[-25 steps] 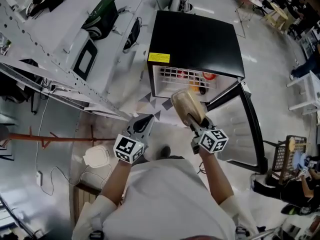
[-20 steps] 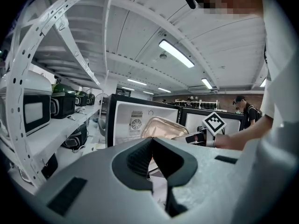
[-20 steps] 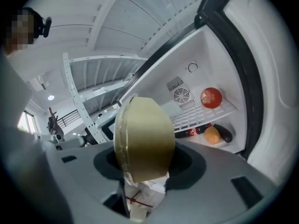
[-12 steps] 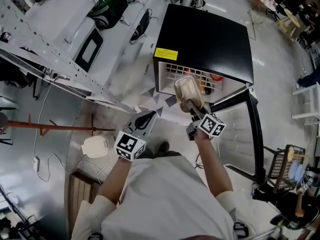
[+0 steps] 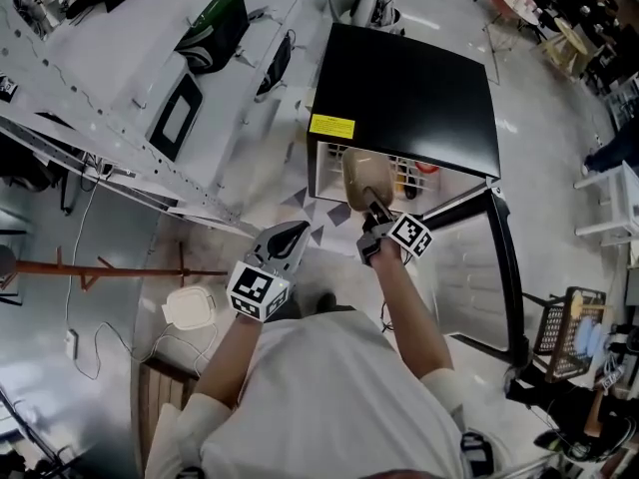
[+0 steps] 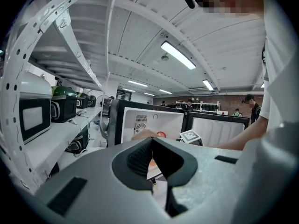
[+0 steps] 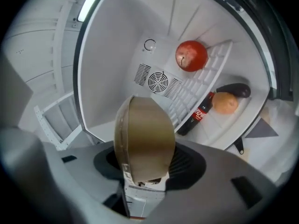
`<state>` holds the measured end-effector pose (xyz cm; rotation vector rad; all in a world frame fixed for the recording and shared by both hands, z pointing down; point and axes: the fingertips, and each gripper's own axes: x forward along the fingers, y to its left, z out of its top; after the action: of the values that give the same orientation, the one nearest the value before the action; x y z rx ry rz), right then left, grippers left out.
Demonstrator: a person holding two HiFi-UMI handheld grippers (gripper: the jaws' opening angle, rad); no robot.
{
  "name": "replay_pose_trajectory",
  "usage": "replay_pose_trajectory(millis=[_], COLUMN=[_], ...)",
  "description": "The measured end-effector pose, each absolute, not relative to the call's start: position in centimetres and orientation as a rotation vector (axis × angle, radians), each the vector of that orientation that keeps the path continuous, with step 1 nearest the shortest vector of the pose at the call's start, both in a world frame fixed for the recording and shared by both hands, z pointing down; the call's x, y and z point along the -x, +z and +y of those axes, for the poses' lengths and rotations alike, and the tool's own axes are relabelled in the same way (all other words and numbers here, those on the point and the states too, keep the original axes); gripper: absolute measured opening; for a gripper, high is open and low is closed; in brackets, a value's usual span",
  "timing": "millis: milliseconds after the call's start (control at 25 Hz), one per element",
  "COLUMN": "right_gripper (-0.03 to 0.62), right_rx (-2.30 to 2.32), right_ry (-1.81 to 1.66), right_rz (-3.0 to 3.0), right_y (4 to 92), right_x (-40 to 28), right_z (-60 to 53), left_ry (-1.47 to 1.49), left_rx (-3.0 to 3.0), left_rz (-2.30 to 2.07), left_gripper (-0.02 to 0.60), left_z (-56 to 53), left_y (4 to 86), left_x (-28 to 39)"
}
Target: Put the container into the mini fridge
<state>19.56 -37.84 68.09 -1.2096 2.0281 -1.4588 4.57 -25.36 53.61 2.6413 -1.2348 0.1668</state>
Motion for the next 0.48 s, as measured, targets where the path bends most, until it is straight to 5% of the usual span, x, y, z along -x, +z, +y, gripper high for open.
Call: replay_pose_trajectory(millis=[480], right_gripper=[0.209], right_rx=[1.094], right_ry=[-1.591], right_rz=[1.61], right_y=[71.8], right_x=[-19.9], right_z=[-41.4], left_ry=[0.16], left_rx=[-2.637], left_rz=[-1.239], left_gripper=[0.005], left_z=[-27.0], left_y=[53.5], left_x=[-2.2])
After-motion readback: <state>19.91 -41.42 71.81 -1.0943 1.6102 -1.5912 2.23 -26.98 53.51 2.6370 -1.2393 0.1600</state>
